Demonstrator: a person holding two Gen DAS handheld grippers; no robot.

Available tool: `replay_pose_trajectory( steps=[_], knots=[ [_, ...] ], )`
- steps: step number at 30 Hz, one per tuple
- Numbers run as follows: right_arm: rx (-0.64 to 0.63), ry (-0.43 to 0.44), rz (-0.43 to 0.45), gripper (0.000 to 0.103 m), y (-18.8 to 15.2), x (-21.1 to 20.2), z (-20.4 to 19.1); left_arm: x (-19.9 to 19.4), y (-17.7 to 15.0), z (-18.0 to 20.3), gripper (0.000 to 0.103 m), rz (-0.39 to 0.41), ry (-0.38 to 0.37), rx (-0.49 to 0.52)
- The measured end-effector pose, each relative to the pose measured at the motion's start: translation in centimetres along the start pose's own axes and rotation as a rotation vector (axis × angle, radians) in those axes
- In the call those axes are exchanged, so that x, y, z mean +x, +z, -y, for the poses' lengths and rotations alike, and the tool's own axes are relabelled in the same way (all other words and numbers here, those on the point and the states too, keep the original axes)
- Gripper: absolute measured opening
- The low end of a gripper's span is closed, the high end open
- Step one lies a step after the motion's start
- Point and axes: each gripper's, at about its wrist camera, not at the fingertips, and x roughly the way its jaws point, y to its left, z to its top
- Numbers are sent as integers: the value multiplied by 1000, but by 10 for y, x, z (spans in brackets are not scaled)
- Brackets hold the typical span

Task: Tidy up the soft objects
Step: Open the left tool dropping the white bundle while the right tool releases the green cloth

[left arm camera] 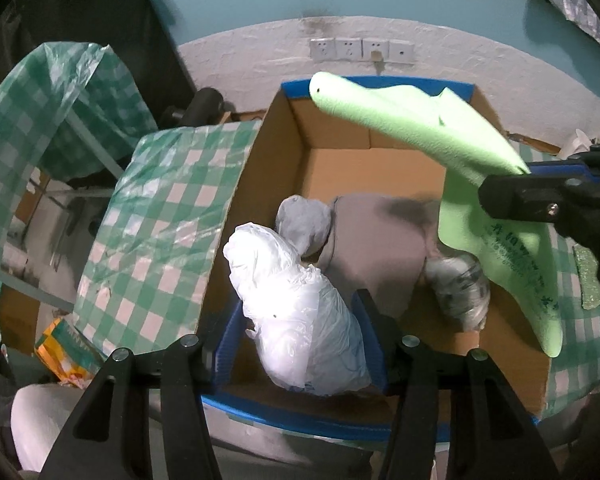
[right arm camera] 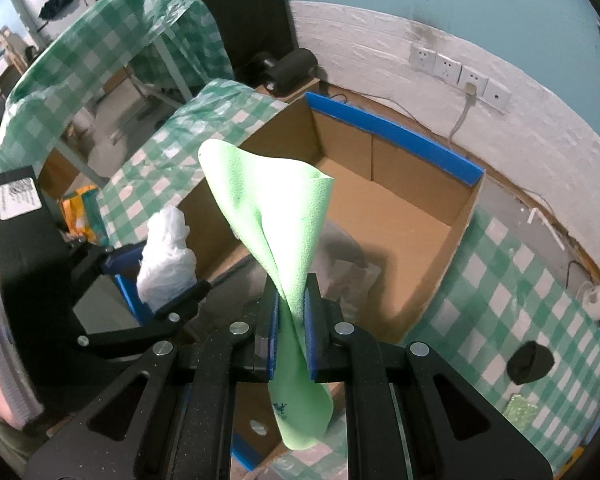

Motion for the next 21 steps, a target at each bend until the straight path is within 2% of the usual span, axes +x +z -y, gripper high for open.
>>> replay_pose_trajectory(
  steps=[3,5,7,21],
  knots=[
    [23,-18,12,33,1,-2,2,0,0,1,68,-4,16,-2],
    [30,-38,30,54,1,-6,4,-3,1,2,75,10,26,3],
    [31,-51,45,57,1,-10,5,-6,1,2,77,20,31,7],
    [61,-97,22,59,-17,-21,27,-17,4,12,79,57,30,30]
  ],
)
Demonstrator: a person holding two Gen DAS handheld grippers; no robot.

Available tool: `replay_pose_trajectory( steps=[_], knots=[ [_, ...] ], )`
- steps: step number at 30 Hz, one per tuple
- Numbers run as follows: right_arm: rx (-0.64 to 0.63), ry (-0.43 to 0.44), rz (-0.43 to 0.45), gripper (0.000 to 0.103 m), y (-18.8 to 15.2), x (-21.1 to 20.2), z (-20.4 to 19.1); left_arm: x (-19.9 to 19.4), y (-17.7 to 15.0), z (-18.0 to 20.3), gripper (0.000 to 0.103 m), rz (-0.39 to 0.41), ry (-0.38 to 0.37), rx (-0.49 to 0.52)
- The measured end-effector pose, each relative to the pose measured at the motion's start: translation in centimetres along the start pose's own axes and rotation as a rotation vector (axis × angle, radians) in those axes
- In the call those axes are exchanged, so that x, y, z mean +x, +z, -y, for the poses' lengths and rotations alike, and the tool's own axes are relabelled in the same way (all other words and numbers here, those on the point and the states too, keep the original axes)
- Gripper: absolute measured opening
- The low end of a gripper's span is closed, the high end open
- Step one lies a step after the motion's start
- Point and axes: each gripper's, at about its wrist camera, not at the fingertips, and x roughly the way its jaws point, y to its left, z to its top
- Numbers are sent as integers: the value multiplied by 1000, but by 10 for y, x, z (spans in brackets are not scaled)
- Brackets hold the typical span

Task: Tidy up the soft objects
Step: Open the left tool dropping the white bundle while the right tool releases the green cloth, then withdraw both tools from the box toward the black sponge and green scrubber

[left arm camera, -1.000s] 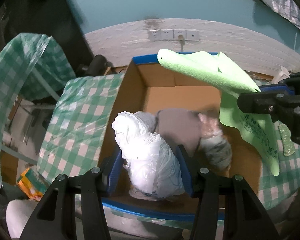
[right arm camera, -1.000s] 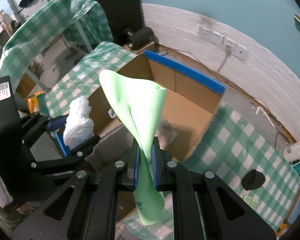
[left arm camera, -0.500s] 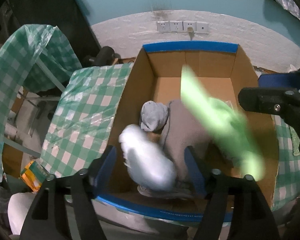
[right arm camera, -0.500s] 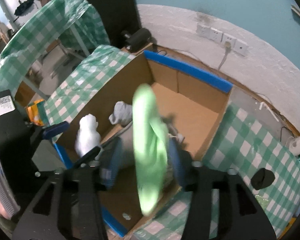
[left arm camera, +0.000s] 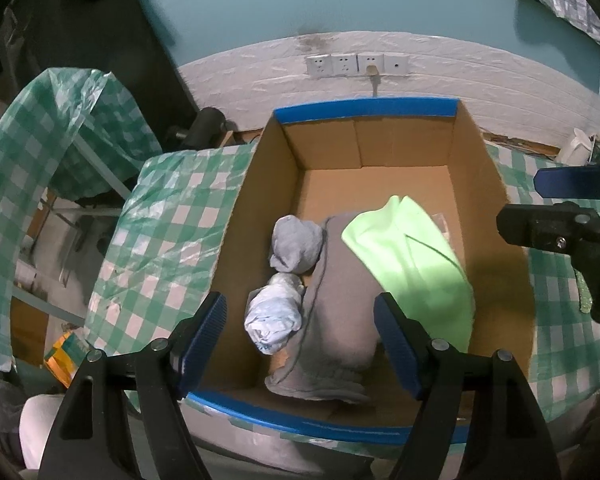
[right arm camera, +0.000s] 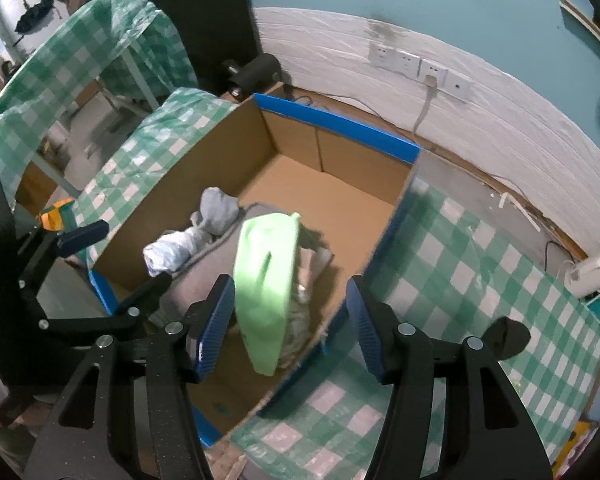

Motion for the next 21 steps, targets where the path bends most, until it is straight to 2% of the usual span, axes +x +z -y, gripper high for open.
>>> replay_pose_trajectory(
  steps=[21],
  knots=[
    [122,-71,-12,62,-43,-21,71,-16,11,54,80,40,-33,101]
  ],
)
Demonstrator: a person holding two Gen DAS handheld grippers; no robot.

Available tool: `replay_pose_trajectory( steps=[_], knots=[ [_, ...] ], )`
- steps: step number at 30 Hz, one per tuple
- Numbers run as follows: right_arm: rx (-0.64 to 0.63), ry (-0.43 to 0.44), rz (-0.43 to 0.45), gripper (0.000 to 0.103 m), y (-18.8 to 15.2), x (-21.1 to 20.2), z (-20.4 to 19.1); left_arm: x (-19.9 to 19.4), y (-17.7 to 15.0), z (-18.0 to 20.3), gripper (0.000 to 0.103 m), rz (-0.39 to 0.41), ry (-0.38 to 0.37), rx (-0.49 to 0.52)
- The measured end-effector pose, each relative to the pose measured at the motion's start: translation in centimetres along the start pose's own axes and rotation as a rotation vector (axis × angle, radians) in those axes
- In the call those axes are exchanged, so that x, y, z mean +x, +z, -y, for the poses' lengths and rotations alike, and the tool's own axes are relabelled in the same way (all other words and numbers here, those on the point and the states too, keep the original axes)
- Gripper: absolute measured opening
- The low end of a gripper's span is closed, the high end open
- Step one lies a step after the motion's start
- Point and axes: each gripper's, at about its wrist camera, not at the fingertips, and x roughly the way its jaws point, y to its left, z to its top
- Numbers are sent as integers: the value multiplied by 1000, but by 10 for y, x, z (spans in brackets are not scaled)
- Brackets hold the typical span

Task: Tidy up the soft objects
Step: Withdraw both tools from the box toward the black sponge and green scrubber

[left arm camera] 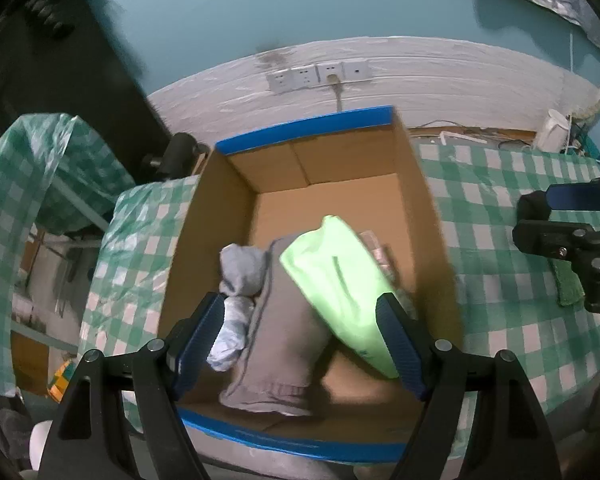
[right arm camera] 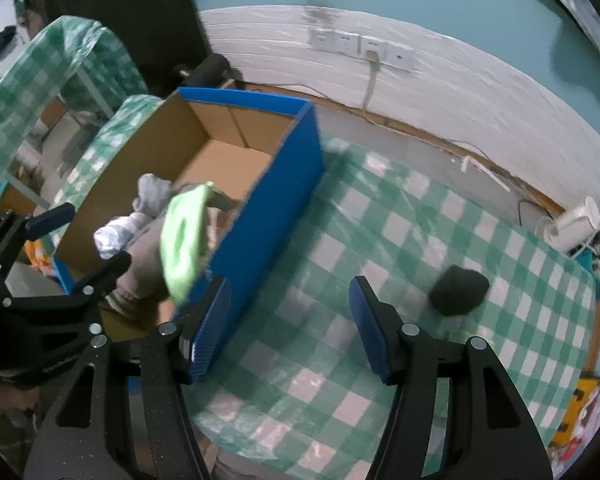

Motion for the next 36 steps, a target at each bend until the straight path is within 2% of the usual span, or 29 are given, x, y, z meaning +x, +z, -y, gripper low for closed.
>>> replay_pose_trajectory(
  steps=[21,26,36],
  knots=[
    [128,-76,-17,62,-47,-11,85,-11,11,85,81,33,-23,185],
    [171,-97,-28,62,-57,-8,107,-9,12,105,85,27,-30,229],
    [216,-140,-75,63,-76,2,140,2,15,140,85,11,-32,295]
  ],
)
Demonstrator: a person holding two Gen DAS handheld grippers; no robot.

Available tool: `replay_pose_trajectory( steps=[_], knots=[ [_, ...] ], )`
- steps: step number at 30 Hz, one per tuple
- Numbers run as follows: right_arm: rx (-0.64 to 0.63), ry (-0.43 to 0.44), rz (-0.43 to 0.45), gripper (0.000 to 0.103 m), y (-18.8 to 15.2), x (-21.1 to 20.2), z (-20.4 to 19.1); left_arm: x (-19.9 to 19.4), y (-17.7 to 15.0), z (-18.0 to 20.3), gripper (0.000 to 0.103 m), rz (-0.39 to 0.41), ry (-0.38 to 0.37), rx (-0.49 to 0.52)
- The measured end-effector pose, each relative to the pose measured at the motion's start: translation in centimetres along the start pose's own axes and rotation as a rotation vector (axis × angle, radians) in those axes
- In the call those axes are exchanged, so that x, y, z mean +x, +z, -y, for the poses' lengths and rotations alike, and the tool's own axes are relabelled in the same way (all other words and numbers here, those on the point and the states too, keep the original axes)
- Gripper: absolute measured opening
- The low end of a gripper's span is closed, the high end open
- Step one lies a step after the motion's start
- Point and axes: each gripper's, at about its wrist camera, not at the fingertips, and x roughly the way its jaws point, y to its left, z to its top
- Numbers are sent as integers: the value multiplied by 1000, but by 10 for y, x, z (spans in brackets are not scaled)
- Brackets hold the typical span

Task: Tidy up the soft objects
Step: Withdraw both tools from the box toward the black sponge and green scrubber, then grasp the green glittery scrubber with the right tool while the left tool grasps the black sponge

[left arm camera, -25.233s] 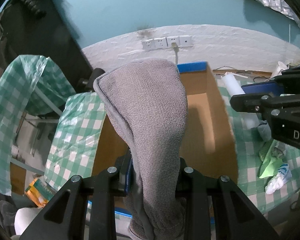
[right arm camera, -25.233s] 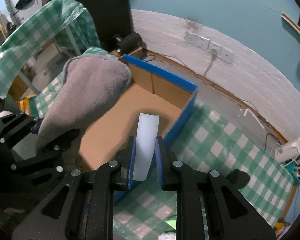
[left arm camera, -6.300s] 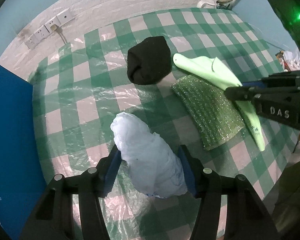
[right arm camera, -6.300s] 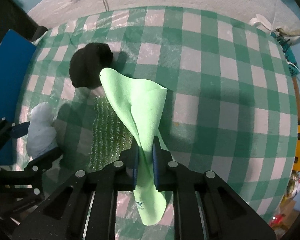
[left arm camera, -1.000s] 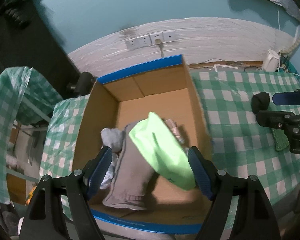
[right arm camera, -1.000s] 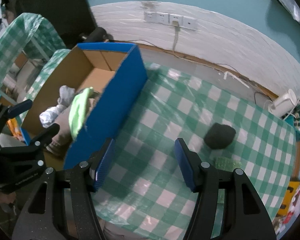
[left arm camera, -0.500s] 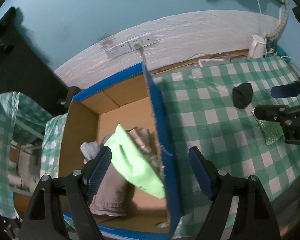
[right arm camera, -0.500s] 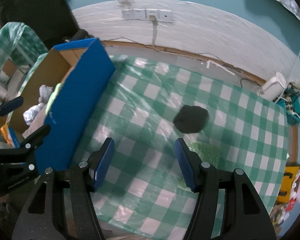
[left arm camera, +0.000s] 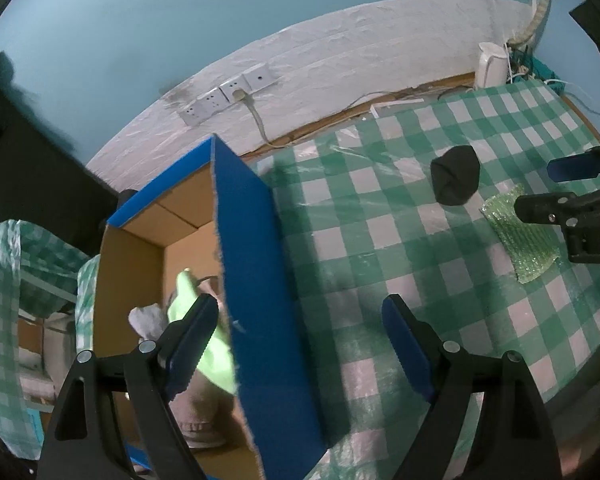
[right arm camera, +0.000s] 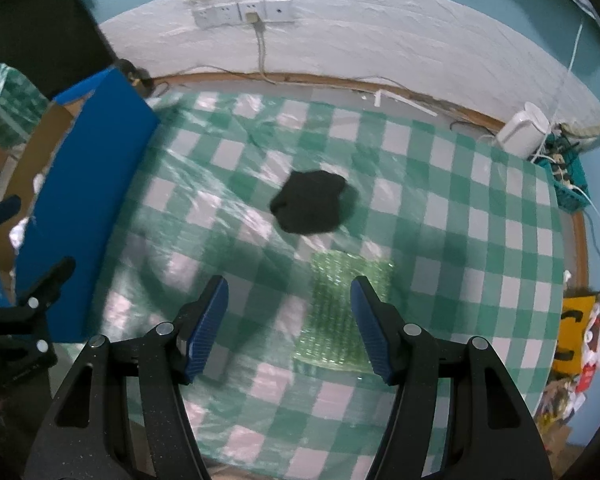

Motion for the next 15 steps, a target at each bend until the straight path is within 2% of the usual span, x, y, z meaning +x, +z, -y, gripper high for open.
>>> replay_pose_trajectory(
  steps=[7,10,15],
  knots=[
    [58,-16,-93,63,-14,36,25,30,4,25,86,-60,-10,27],
    [78,-27,-111,63,-17,47,32,40,5,36,86,-82,-33,38],
    [128,-17,-128,63,-19,61,46,55,9,50,86,-103,-19,68]
  ],
)
